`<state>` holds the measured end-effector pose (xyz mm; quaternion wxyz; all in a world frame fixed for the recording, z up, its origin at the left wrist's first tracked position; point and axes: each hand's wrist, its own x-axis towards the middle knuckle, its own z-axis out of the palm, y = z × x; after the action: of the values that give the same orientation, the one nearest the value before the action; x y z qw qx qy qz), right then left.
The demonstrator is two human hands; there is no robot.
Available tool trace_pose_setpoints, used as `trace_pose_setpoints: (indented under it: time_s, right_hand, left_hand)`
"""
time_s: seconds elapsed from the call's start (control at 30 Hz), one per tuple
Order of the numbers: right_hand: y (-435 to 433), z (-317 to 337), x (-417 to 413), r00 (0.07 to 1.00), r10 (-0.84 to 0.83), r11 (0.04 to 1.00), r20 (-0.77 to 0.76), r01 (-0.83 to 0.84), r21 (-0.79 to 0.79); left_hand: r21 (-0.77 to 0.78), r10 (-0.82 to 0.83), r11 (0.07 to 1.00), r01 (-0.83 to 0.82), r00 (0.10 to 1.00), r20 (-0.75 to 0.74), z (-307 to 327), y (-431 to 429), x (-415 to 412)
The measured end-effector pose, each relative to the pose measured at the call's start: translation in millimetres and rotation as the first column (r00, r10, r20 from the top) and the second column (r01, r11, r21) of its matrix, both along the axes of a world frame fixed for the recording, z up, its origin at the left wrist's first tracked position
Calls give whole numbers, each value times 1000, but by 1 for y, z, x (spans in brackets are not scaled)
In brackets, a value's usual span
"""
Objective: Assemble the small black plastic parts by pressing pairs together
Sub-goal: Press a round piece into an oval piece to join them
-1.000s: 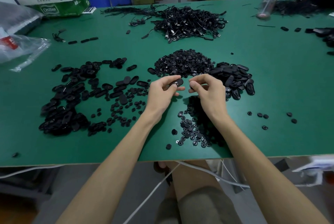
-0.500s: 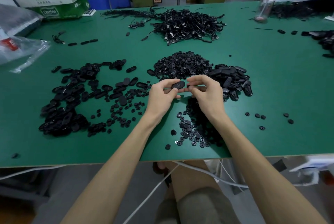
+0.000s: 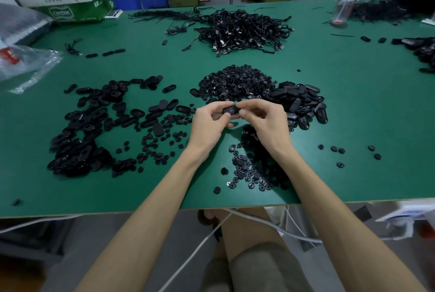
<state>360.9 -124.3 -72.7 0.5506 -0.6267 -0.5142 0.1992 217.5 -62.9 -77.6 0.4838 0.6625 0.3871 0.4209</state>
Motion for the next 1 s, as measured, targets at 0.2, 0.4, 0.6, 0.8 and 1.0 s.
trace_pose_setpoints:
  time_s: [0.2, 0.4, 0.6, 0.8, 1.0]
  right_hand:
    - [2, -1, -1, 995, -12, 998, 97, 17, -55]
    - [0, 1, 0, 998, -28, 999, 49, 29, -23]
    - [-1, 1, -2, 1000, -25, 1000, 12, 25, -19]
    - [-3, 4, -3, 998, -31, 999, 59, 30, 16]
    - [-3, 2, -3, 999, -49, 998, 1, 49, 25]
  left_hand:
    - [-1, -3, 1000, 3, 1000, 7, -1, 1, 0]
    - [-20, 29, 999, -28, 998, 53, -1, 2, 0]
    - [-12, 20, 1000, -20, 999, 50, -1, 1, 0]
    - [-19, 44, 999, -43, 994, 97, -1, 1, -2]
    - [-42, 27, 999, -22, 991, 133, -2, 0, -3]
